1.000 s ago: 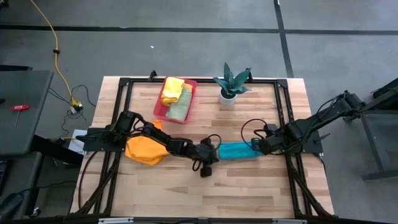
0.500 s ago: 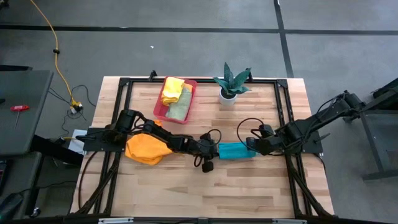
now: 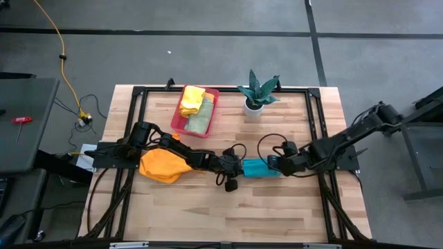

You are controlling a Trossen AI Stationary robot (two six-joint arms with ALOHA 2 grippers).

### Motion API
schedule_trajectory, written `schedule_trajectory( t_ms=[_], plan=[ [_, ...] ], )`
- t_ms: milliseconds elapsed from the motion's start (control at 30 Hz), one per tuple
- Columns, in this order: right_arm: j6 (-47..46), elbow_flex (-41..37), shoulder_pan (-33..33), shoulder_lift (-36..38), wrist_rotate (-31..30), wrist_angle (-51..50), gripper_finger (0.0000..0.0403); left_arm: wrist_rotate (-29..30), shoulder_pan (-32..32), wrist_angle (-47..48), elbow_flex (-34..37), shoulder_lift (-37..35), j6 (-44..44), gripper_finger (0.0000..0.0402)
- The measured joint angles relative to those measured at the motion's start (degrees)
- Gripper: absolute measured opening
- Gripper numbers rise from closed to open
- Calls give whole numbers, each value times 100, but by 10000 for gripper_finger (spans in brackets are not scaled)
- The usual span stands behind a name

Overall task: Fold microfiber towels
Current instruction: Fold the blue microfiber cloth

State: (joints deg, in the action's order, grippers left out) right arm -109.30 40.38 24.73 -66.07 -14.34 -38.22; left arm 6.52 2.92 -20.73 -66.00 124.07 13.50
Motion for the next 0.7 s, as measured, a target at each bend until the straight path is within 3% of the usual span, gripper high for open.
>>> schedule_trajectory(
  t_ms=[433,700],
  plan=[
    [-157,0,-167,-840,-467,1075,0,13,0,-2,0,-2,0,0],
    [340,0,-399,-1358,-76,1922,0,18,0,-2,0,-4,133,0]
  ],
)
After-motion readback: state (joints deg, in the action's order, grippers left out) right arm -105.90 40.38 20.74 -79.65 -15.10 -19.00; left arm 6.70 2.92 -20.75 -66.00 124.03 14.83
